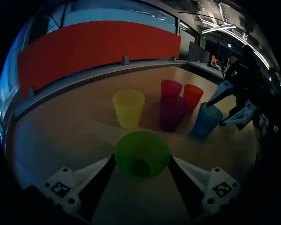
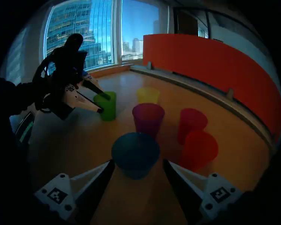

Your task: Pour water

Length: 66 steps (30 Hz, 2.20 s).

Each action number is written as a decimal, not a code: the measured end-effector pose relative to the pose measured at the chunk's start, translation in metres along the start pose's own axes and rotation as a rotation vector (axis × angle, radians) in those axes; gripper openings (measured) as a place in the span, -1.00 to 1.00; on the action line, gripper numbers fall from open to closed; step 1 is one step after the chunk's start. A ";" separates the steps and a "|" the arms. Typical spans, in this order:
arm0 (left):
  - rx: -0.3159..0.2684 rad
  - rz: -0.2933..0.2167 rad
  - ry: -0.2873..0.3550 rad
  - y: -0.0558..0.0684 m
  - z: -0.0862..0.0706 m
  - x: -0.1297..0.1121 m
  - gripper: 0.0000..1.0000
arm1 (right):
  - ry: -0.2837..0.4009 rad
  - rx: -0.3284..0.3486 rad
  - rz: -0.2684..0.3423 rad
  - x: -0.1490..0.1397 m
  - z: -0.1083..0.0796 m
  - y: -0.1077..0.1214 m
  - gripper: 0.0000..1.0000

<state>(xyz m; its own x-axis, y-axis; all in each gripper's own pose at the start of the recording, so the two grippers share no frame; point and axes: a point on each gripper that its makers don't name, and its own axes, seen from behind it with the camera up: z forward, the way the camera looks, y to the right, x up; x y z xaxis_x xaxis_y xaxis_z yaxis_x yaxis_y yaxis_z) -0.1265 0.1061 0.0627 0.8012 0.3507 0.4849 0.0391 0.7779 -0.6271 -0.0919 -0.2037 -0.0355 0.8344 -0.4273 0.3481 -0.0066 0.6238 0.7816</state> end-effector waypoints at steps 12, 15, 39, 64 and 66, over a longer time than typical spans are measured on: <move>-0.007 0.016 -0.006 0.002 0.009 0.003 0.88 | 0.003 0.011 0.007 -0.001 0.004 0.001 1.00; -0.012 0.009 -0.005 0.003 0.009 0.003 0.77 | 0.003 0.011 0.009 -0.001 0.004 0.001 1.00; -0.022 0.008 -0.010 0.006 0.010 0.003 0.76 | 0.014 0.010 0.019 0.008 0.032 -0.001 0.94; -0.017 0.048 0.077 0.030 -0.027 0.038 0.76 | 0.117 -0.025 0.022 0.044 -0.005 -0.009 0.80; -0.018 0.054 0.095 0.034 -0.034 0.044 0.76 | 0.135 -0.030 0.017 0.051 -0.013 -0.012 0.80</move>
<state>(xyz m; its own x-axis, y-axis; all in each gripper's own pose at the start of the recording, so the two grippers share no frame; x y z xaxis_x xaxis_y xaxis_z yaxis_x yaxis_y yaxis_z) -0.0698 0.1306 0.0417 0.8556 0.3397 0.3907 0.0044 0.7498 -0.6616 -0.0418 -0.2245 -0.0332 0.9008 -0.3259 0.2870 -0.0066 0.6506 0.7594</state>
